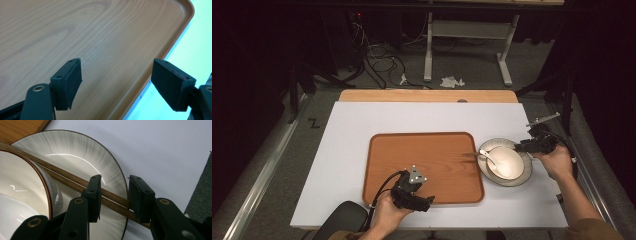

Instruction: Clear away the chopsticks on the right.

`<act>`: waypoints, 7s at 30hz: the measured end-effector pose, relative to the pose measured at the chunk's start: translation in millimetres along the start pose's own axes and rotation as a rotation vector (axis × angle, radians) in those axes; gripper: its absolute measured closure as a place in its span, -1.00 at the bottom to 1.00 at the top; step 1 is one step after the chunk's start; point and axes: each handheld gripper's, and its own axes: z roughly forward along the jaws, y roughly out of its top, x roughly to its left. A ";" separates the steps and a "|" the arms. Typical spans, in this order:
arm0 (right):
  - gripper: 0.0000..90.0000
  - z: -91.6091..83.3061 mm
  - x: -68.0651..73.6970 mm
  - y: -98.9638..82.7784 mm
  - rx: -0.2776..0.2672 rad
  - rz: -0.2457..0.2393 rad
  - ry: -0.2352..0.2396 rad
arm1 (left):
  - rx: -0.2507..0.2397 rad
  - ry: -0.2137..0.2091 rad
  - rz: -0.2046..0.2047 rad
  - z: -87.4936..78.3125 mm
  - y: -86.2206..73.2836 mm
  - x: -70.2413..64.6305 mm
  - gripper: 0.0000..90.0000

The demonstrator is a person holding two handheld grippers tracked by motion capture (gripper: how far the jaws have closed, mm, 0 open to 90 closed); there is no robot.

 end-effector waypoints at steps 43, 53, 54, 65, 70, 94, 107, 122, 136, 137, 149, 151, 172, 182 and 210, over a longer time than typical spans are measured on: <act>0.75 -4.9 -0.2 -0.4 0.057 -0.025 0.009 | 0.001 0.006 0.002 0.4 -0.4 -0.1 -0.45; 0.65 -3.0 4.9 1.0 0.070 -0.066 -0.012 | 0.009 0.004 0.005 1.6 -0.5 -0.5 -0.45; 0.65 -3.0 4.6 1.0 0.070 -0.066 -0.010 | 0.009 0.005 0.005 1.5 -0.6 -0.4 -0.45; 0.66 -2.3 8.0 2.9 0.083 -0.094 -0.053 | 0.011 0.003 0.002 1.9 -1.5 -0.3 -0.45; 0.69 0.2 11.3 4.1 0.093 -0.120 -0.064 | 0.012 0.004 0.002 2.8 -1.5 -0.5 -0.45; 0.89 -2.5 17.1 -4.0 0.058 -0.165 -0.162 | 0.009 0.001 0.003 2.4 -1.6 -0.1 -0.45; 0.89 -46.8 34.2 -10.7 -0.128 -0.083 -0.072 | 0.007 -0.002 0.006 1.3 -0.5 0.0 -0.45; 0.89 -81.2 83.6 -24.9 -0.209 -0.114 0.006 | 0.006 0.002 0.008 1.1 -0.5 0.1 -0.45; 0.89 -82.1 140.3 -31.7 -0.224 -0.158 0.067 | 0.001 -0.004 0.013 -0.5 -0.9 -0.3 -0.45; 0.89 -82.1 140.3 -31.7 -0.224 -0.158 0.067 | 0.000 -0.003 0.011 -0.8 -0.9 -0.3 -0.45; 0.89 -63.9 171.0 -34.8 -0.211 -0.168 0.132 | -0.001 -0.001 0.012 -1.3 -0.9 -0.4 -0.45; 0.89 -54.3 181.7 -35.4 -0.200 -0.183 0.129 | -0.001 -0.003 0.013 -0.3 -0.7 -0.8 -0.45; 0.88 11.7 207.5 -31.5 -0.039 -0.235 0.086 | 0.011 0.002 0.023 0.9 -0.8 -2.2 -0.46; 0.86 26.0 210.6 -34.1 0.013 -0.233 0.070 | 0.011 0.003 0.025 1.0 -1.0 -2.7 -0.47; 0.61 20.5 203.7 -36.5 -0.005 -0.223 -0.005 | 0.011 0.000 0.024 1.8 -1.3 -3.4 -0.47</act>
